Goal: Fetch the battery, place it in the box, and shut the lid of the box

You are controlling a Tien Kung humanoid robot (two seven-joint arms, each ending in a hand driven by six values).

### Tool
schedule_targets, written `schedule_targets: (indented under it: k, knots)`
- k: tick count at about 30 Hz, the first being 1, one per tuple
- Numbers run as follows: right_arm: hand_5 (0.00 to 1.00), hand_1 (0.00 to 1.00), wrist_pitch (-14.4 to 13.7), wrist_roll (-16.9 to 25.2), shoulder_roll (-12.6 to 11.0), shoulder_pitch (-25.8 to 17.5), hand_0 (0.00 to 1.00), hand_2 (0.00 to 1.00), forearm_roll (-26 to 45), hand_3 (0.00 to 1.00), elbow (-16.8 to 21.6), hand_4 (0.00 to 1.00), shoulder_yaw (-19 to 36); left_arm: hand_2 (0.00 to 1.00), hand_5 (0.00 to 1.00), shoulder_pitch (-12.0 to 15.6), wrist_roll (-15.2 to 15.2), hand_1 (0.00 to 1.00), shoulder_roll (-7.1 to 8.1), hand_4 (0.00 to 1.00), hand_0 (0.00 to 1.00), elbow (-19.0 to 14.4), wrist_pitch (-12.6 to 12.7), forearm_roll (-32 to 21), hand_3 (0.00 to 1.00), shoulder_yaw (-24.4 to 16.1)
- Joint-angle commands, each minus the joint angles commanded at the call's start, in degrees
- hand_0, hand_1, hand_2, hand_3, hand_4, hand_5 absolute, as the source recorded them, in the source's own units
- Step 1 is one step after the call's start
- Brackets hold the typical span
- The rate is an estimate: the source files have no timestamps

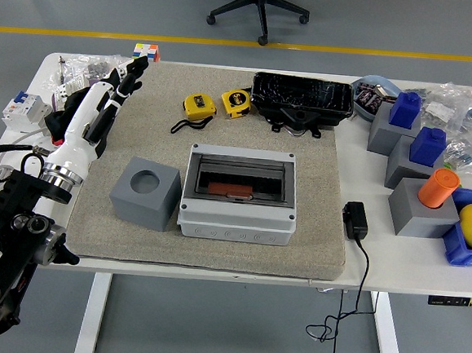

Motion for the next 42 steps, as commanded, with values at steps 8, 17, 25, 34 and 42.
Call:
schedule_targets:
  k: [8,17,25,34,42]
  knots:
    - [0.998,0.905,-0.2,0.63,0.33,0.38,0.916,0.872,7.16,0.929,0.32,0.998,-8.15,0.844,0.998,0.39,0.31,0.879,-0.03,0.998,0.85,-0.36,1.51,1.87,0.834,0.85]
    - [0.998,0.904,0.44,-0.05,0.72,0.09,0.912,0.865,6.15,0.917,0.0,0.998,-8.05,0.792,0.998,-0.07,1.05,0.842,-0.22,0.998,0.822,-0.53,1.75,2.57,0.784,0.95]
    - [0.998,0.902,0.52,0.0,-0.05,0.67,0.911,0.861,9.93,0.914,0.15,0.998,-13.44,0.781,0.998,0.19,1.56,0.829,-0.19,0.998,0.811,-0.74,1.91,3.59,0.776,0.94]
    - [0.998,0.897,0.43,-0.06,-0.91,0.23,0.91,0.857,13.34,0.909,0.14,0.998,-18.69,0.76,0.998,0.94,1.33,0.811,-0.18,0.998,0.799,-1.03,2.45,3.86,0.762,1.59]
    - [0.998,0.894,0.52,-0.15,-2.09,0.09,0.908,0.856,14.92,0.903,0.28,0.998,-21.51,0.757,0.998,1.29,1.19,0.804,-0.27,0.998,0.796,-1.1,2.68,3.31,0.757,2.3]
